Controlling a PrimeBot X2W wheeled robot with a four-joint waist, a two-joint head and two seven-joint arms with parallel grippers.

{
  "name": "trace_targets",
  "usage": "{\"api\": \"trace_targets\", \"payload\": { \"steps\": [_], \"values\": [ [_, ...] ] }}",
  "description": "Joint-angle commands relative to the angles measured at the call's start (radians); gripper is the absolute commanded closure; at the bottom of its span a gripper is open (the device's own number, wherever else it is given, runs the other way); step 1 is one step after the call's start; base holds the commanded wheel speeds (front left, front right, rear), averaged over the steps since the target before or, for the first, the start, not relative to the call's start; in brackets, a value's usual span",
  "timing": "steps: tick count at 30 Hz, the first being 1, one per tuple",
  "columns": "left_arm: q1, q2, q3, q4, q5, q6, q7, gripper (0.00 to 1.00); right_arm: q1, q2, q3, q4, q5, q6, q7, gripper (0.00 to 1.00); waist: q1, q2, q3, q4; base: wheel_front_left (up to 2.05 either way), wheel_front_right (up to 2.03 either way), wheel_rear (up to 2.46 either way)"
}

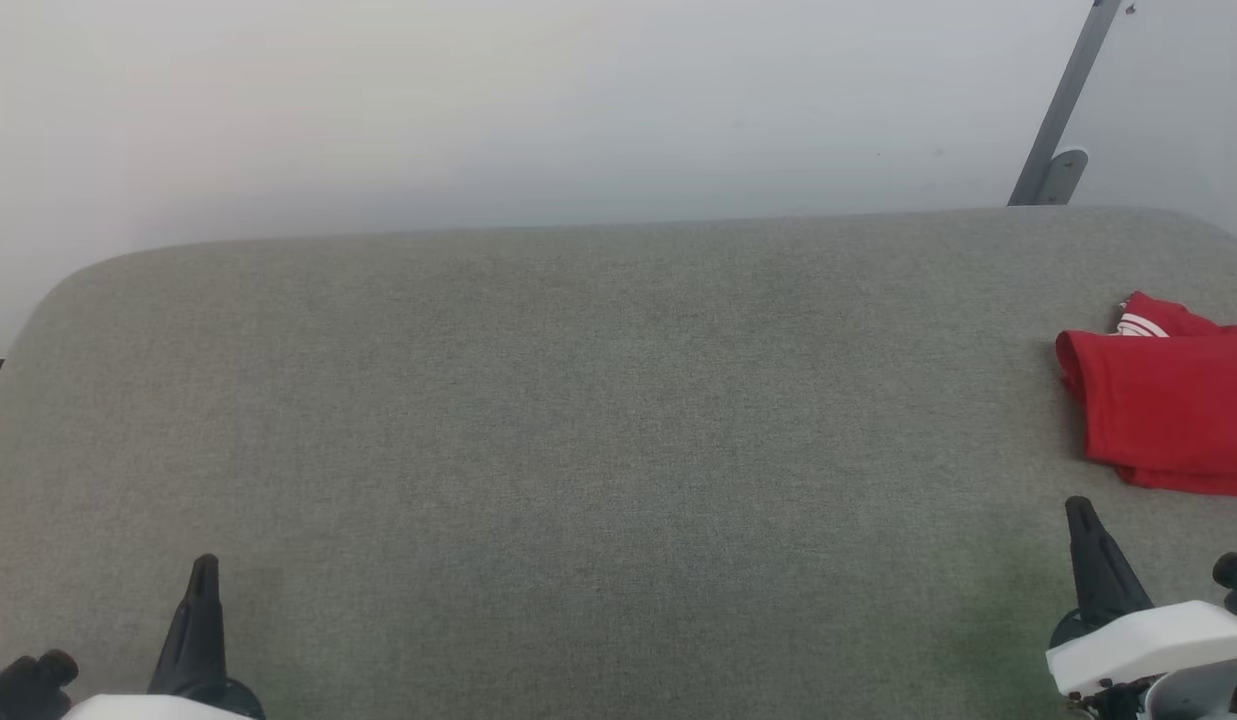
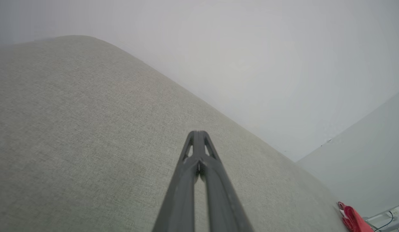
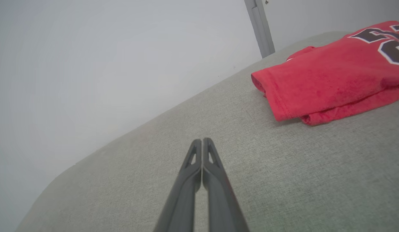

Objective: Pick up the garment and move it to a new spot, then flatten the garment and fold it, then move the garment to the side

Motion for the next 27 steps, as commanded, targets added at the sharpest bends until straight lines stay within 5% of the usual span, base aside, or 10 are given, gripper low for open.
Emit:
{"api": "trace_targets", "payload": {
  "steps": [1,27],
  "values": [
    [-0.028,0.009,0.003,-0.01,-0.024,-0.001,0.008,1.0,-0.028,-0.003,-0.004,-0.016,0.028,0.0,0.005,1.0,0.0,-0.0001,0.0,0.0,0.0,0.0,0.0],
    [-0.097,-0.044,-0.011,0.022,-0.306,-0.001,0.099,1.0,-0.049,0.047,-0.024,-0.033,0.343,-0.001,0.096,1.0,0.0,-0.0001,0.0,0.0,0.0,0.0,0.0]
  ]
}}
